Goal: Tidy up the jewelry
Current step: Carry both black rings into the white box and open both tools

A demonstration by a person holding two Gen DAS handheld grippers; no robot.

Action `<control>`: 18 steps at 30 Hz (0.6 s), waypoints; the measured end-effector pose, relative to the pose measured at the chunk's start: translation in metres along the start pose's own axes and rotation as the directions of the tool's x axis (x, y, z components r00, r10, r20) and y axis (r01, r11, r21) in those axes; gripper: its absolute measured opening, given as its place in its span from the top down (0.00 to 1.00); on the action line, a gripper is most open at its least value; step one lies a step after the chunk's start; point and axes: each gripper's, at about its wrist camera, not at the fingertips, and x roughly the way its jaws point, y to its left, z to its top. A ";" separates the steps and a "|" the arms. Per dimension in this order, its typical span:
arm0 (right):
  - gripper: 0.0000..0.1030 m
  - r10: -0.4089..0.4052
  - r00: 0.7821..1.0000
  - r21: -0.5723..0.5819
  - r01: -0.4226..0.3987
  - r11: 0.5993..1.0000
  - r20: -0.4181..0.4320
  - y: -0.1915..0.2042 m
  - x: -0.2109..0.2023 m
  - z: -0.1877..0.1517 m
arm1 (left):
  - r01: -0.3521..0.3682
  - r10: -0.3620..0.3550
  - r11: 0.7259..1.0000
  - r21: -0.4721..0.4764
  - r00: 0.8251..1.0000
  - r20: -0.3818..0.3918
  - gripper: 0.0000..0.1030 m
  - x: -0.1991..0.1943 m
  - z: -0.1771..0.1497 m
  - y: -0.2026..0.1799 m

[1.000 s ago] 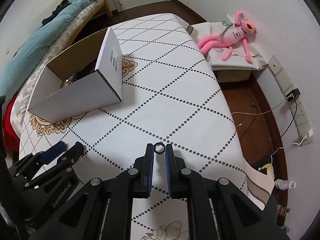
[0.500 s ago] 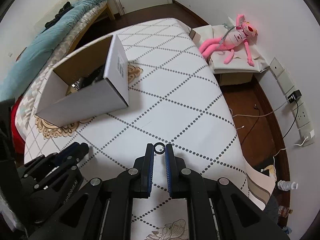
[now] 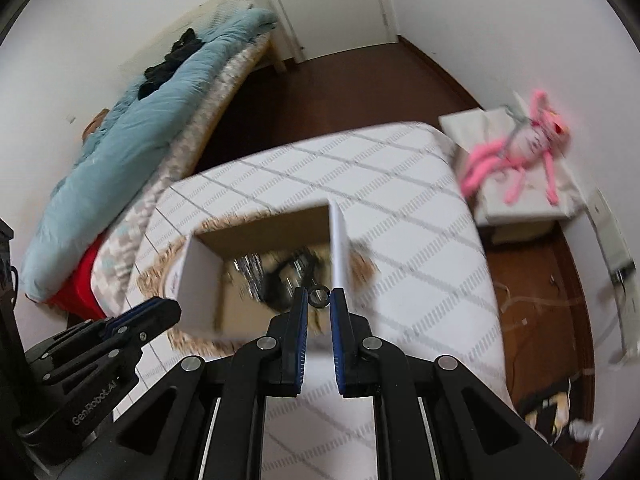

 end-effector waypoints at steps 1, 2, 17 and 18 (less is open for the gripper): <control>0.89 0.001 1.000 -0.013 -0.001 1.000 -0.015 0.003 0.009 0.011 | -0.010 0.010 1.000 0.002 1.000 -0.009 0.90 0.006 0.006 0.004; 0.89 0.003 1.000 -0.018 -0.003 1.000 -0.025 0.006 0.015 0.018 | -0.012 0.012 1.000 -0.004 1.000 -0.017 0.90 0.009 0.010 0.008; 0.70 -0.090 0.969 -0.116 0.065 0.991 -0.230 0.015 0.088 0.066 | -0.143 0.137 0.988 -0.052 0.985 -0.107 0.32 0.039 0.048 0.039; 0.68 -0.101 0.971 -0.118 0.076 0.990 -0.219 0.014 0.085 0.066 | -0.146 0.140 0.988 -0.057 0.985 -0.098 0.31 0.037 0.049 0.040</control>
